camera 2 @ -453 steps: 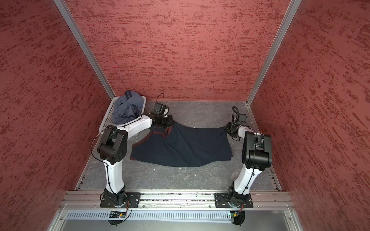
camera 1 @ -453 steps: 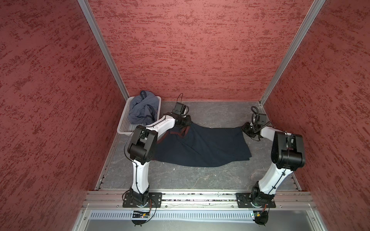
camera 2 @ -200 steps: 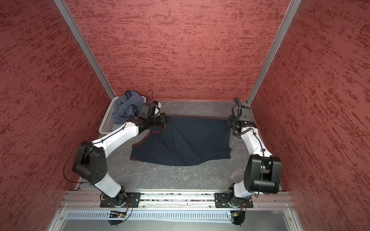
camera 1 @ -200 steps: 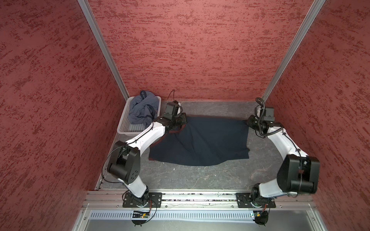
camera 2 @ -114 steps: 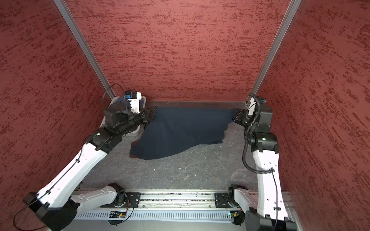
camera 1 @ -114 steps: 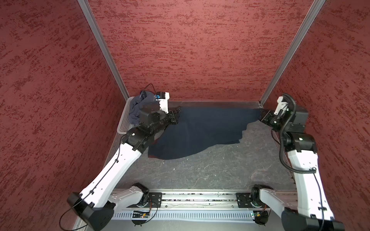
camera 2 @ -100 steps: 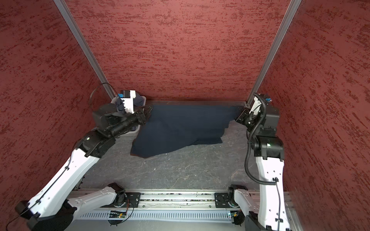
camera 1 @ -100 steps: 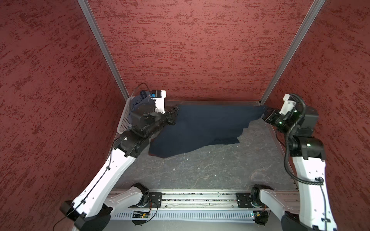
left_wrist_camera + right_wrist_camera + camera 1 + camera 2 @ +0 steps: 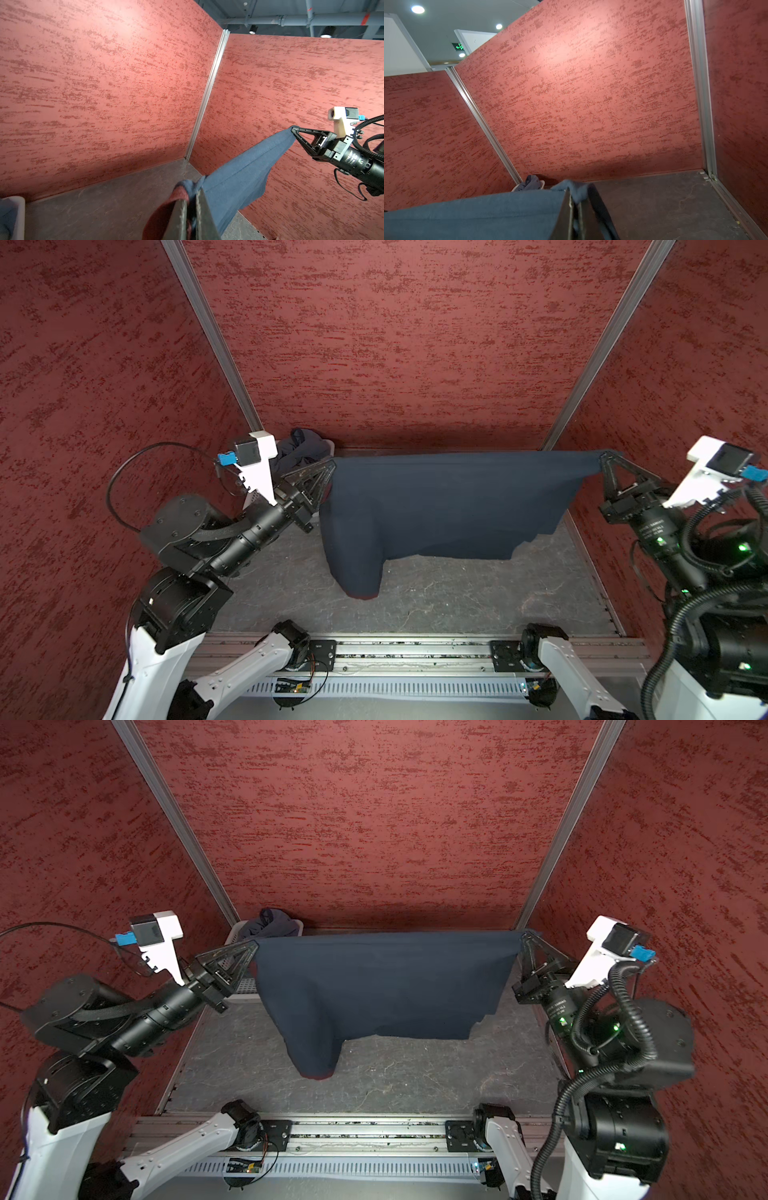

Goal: Fold and stack tank tops
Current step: Smooth out the tank top at the center of the table.

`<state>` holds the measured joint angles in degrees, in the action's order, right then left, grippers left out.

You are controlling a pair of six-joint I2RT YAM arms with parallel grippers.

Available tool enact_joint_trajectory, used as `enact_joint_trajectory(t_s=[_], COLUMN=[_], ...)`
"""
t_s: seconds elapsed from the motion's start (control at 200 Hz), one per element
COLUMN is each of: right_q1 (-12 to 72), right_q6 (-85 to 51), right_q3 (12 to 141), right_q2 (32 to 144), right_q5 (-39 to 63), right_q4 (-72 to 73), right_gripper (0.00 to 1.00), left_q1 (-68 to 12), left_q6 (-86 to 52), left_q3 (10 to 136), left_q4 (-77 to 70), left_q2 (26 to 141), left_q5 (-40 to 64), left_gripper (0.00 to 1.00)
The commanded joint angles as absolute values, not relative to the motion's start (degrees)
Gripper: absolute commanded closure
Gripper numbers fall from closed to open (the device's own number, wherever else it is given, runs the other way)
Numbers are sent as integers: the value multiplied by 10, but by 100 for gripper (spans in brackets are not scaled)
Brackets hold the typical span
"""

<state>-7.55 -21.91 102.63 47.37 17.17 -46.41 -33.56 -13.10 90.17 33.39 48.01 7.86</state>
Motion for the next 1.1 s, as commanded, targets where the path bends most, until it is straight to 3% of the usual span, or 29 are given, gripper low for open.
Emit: enact_joint_trajectory(t_s=[0.0, 0.08, 0.326, 0.491, 0.611, 0.907, 1.047, 1.092], right_q1=[-78, -77, -78, -78, -78, -78, -78, -78], right_q6=[-224, -225, -235, -254, -264, -269, -259, -255], right_q3=[1033, 1011, 860, 746, 702, 751, 804, 823], right_q2=[510, 537, 608, 675, 761, 980, 1036, 1048], right_q5=[38, -20, -70, -75, -80, -113, -143, -150], right_q4=[-512, -512, -416, -321, -254, -179, -188, -198], right_gripper=[100, 100, 100, 100, 100, 100, 100, 85], left_q1=[-334, -334, -334, -335, -336, -314, -303, -302], left_q6=[-117, -121, -158, -216, -247, -280, -283, -277], left_q3=[908, 913, 903, 867, 908, 1047, 1114, 1143], left_q4=[325, 331, 324, 255, 253, 266, 287, 306], left_q2=[513, 563, 764, 899, 1023, 1224, 1288, 1306], left_q5=[67, 42, 8, 49, 65, 63, 90, 101], left_gripper=[100, 100, 100, 100, 99, 98, 87, 78])
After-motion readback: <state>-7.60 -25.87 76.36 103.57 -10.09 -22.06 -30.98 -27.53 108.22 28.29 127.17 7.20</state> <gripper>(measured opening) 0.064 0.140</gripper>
